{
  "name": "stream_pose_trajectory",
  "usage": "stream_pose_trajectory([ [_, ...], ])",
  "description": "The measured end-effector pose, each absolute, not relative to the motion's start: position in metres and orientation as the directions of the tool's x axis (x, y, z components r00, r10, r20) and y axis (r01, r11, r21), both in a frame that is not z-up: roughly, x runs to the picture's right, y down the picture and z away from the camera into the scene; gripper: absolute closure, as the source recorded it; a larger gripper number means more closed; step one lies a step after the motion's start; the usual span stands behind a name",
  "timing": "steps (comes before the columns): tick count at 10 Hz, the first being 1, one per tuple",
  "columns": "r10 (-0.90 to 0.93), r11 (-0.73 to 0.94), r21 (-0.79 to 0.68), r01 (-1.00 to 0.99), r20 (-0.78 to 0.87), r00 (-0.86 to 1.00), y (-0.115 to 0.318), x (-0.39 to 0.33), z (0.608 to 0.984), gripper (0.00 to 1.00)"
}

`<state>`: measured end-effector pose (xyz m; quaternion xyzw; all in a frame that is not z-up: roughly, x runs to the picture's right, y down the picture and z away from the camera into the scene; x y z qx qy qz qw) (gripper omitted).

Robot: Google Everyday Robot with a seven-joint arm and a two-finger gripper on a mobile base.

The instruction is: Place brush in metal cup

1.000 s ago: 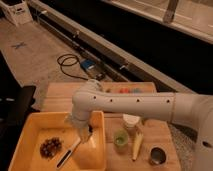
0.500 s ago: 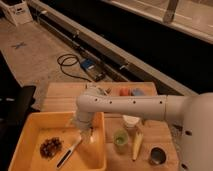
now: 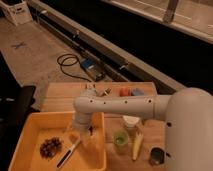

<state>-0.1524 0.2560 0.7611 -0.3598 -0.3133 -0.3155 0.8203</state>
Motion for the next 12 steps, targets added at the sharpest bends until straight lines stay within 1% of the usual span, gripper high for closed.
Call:
stream_pose_trajectory([
  [2, -0.285, 0.501, -0.42, 0.757, 0.746, 0.602, 0.274, -0.157, 0.78, 0.2],
  [5, -0.28, 0.463, -0.427, 0.777, 0.761, 0.585, 0.284, -0.167, 0.788, 0.21],
  [6, -0.279, 0.462, -0.428, 0.777, 0.761, 0.585, 0.284, -0.166, 0.788, 0.27],
  [8, -0.278, 0.462, -0.429, 0.776, 0.761, 0.586, 0.285, -0.166, 0.788, 0.49],
  [10, -0.273, 0.467, -0.428, 0.774, 0.763, 0.586, 0.282, -0.169, 0.786, 0.67],
  [11, -0.275, 0.468, -0.426, 0.774, 0.762, 0.586, 0.278, -0.169, 0.785, 0.79],
  [12, -0.278, 0.462, -0.426, 0.778, 0.763, 0.584, 0.278, -0.168, 0.783, 0.88],
])
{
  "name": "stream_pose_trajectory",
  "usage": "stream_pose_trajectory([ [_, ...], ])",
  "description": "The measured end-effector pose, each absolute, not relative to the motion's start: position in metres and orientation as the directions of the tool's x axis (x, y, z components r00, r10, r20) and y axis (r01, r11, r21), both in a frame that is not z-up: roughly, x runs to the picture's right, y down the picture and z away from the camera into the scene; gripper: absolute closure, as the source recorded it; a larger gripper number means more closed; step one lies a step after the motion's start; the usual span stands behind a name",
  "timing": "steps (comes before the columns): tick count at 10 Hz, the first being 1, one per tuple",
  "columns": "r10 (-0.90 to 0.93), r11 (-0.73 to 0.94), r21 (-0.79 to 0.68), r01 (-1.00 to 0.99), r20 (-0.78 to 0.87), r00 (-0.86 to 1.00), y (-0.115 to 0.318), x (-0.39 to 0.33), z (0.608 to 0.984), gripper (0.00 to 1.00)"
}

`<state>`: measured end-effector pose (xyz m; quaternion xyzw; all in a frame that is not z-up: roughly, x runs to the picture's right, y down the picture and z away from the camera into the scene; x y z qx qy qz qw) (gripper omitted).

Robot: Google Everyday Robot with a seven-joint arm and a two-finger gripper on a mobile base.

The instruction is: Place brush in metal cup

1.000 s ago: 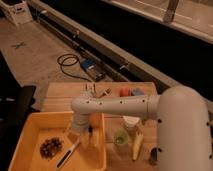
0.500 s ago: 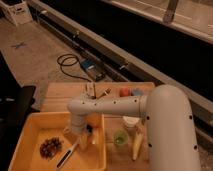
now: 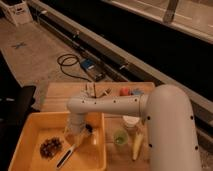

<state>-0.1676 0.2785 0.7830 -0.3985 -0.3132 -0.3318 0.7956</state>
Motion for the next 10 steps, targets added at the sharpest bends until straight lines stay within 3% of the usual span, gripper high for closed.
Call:
stream_pose_trajectory([
  [2, -0.279, 0.457, -0.428, 0.78, 0.763, 0.583, 0.279, -0.165, 0.782, 1.0],
  [8, -0.285, 0.46, -0.428, 0.778, 0.759, 0.585, 0.276, -0.162, 0.781, 1.0],
  [10, -0.327, 0.493, -0.381, 0.782, 0.752, 0.572, 0.26, -0.166, 0.764, 1.0],
])
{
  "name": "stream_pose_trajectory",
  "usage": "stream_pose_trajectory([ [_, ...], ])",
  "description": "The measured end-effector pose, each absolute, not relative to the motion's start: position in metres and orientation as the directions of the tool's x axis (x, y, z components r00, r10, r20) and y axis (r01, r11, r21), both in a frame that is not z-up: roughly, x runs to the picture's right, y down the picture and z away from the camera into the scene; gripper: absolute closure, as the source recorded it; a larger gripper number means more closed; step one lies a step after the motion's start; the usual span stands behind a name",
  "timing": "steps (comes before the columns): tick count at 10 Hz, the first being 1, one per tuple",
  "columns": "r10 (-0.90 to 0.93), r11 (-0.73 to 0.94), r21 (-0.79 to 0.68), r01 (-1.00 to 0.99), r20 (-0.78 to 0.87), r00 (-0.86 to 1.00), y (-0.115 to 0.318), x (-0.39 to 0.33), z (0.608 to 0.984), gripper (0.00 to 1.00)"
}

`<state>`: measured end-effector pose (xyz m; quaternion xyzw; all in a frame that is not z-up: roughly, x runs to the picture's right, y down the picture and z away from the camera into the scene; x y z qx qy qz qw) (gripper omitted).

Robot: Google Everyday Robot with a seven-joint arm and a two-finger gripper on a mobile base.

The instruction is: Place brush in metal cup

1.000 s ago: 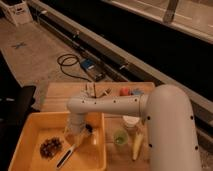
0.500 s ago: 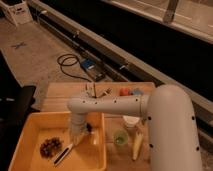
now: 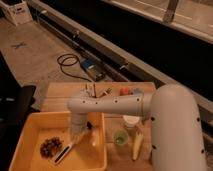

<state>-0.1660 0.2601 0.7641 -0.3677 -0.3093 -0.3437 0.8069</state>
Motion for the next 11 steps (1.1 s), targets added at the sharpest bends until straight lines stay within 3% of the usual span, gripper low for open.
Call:
stream_pose_trajectory([
  [6, -0.433, 0.584, -0.252, 0.772, 0.707, 0.559, 0.172, -0.167, 0.674, 1.0],
  [11, -0.373, 0.651, -0.367, 0.665, 0.608, 0.701, 0.147, -0.08, 0.673, 1.0],
])
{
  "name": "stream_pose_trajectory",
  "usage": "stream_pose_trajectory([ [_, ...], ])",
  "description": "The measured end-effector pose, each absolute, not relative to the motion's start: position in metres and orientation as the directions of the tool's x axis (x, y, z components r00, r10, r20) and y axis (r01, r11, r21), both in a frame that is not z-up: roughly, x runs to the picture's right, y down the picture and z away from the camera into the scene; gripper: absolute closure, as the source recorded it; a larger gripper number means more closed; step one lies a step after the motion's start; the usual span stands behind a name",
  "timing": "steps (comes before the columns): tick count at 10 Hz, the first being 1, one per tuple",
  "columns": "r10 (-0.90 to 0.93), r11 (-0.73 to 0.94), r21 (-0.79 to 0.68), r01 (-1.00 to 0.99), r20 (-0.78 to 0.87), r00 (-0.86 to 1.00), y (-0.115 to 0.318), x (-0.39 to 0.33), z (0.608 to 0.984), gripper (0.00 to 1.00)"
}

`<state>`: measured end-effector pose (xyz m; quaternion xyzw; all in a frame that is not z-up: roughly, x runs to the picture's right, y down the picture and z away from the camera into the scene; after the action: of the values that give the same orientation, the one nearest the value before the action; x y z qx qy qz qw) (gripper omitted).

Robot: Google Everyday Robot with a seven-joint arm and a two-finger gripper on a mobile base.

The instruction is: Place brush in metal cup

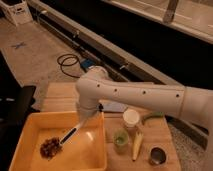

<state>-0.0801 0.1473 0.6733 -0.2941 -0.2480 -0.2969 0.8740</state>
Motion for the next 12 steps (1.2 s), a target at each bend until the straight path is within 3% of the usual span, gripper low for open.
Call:
stream_pose_trajectory([
  [6, -0.156, 0.722, -0.56, 0.406, 0.44, 0.884, 0.164, 0.072, 0.666, 1.0],
  [12, -0.14, 0.73, -0.563, 0.389, 0.434, 0.89, 0.164, 0.077, 0.665, 1.0],
])
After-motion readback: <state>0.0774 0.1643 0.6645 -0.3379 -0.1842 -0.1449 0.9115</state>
